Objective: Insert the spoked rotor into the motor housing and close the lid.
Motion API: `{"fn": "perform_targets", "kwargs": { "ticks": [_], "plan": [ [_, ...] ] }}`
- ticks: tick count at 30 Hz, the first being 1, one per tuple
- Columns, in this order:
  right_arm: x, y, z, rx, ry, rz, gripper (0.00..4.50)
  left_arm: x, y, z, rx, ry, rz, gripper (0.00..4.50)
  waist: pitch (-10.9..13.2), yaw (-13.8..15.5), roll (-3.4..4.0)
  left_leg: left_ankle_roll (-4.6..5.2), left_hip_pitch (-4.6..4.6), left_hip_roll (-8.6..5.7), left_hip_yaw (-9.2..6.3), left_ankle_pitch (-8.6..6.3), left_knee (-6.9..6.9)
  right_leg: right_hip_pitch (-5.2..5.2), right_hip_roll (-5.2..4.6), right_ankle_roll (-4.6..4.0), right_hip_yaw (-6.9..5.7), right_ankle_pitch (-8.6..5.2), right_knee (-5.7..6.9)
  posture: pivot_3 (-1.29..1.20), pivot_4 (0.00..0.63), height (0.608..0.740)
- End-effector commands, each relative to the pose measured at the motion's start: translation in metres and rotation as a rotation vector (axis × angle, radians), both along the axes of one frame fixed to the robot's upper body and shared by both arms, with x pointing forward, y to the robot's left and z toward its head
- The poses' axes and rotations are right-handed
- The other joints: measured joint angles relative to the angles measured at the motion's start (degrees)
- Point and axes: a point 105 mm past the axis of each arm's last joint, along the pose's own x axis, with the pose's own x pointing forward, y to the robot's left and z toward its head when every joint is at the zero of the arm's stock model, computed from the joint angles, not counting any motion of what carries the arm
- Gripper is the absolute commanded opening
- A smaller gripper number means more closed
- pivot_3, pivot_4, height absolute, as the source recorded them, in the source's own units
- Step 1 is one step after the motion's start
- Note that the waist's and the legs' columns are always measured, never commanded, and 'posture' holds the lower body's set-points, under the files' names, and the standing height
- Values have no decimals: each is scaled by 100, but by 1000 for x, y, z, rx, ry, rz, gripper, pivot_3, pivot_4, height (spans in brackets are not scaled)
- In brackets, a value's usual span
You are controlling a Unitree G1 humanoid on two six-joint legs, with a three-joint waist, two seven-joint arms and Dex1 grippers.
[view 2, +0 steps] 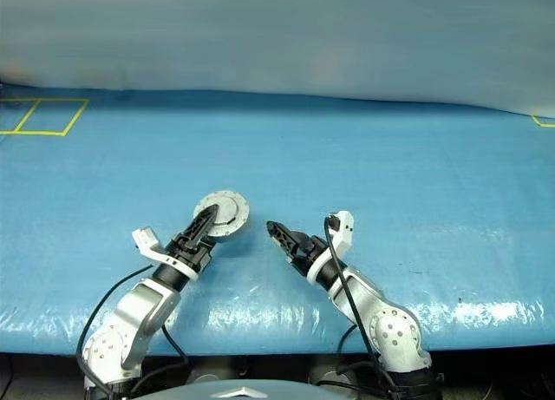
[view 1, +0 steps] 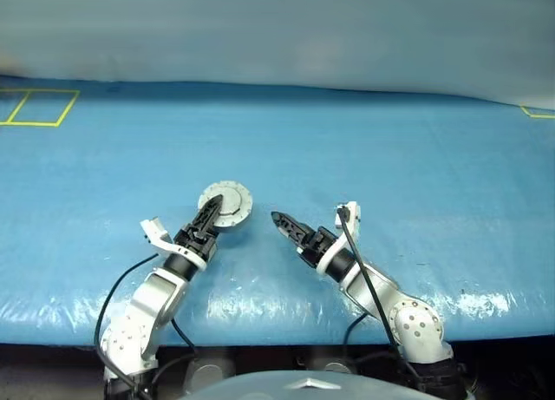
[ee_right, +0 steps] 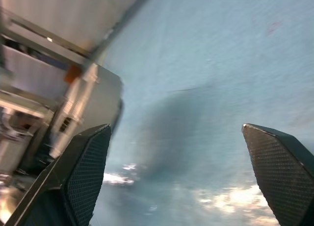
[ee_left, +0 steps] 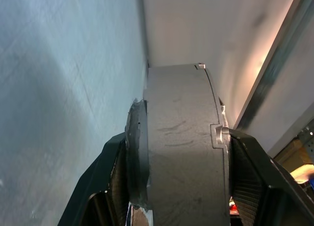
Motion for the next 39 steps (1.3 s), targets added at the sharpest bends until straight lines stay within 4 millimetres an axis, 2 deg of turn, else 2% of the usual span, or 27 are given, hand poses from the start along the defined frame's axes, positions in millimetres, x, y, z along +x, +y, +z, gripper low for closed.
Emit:
{"fn": "perform_targets", "kwargs": {
  "ticks": [1,8,11,15,18,22,23,24,28,31,35,39],
  "plan": [
    [-2,-4,5,-154,-163,7,4500,24,14,14,55,-49,50,2427,0,3,0,0,2,0,2,0,-1,2,0,1,2,2,-1,0,150,740],
    [-9,-10,-13,-481,-371,21,4500,88,44,18,182,-26,161,2427,3,15,-10,3,1,-6,4,-1,1,4,4,17,8,12,-7,0,150,740],
    [-10,-9,-16,-528,-424,9,4500,109,47,23,194,-29,176,2427,11,16,-23,3,1,-8,5,-1,3,6,4,31,9,20,-9,0,150,740],
    [-11,-8,-19,-532,-428,3,4500,138,63,25,240,14,306,2427,25,22,-48,3,-4,-10,3,-1,4,6,3,48,8,31,-12,0,150,740],
    [-11,-10,-25,-526,-374,1,4500,151,70,20,273,60,360,2427,30,7,-56,2,-3,-9,2,-1,3,5,4,57,7,39,-11,0,150,740],
    [-14,-7,-27,-507,-353,27,4500,155,72,11,294,106,354,2427,30,4,-56,4,-3,-9,3,-2,2,6,2,53,8,42,-12,0,150,740],
    [-14,-7,-27,-505,-355,32,4500,155,72,8,300,116,347,2427,30,-3,-56,4,-2,-9,3,-2,2,6,2,53,8,43,-11,0,150,740],
    [-15,-7,-27,-506,-355,32,4500,152,72,5,297,122,336,3154,30,-12,-56,4,1,-8,3,-2,2,9,2,54,8,42,-9,0,150,740],
    [-17,-7,-27,-510,-348,26,4500,133,73,-9,305,167,299,4465,28,-33,-53,3,14,-4,5,-1,2,19,2,54,11,43,-4,0,150,740],
    [-19,-7,-29,-503,-336,31,4500,101,74,-24,294,230,283,4493,16,-67,-40,5,31,-2,15,-3,-2,26,-6,38,25,54,-2,0,150,740],
    [-22,-5,-33,-497,-317,71,4500,44,70,-42,336,297,247,4493,-15,-70,-20,9,51,6,19,-7,-3,37,-14,31,39,58,1,0,150,740],
    [-21,-5,-36,-479,-292,90,4500,-7,67,-50,497,309,176,4493,-36,-66,0,11,90,4,44,-8,0,76,-9,23,47,25,-4,0,150,740]
  ]
}}
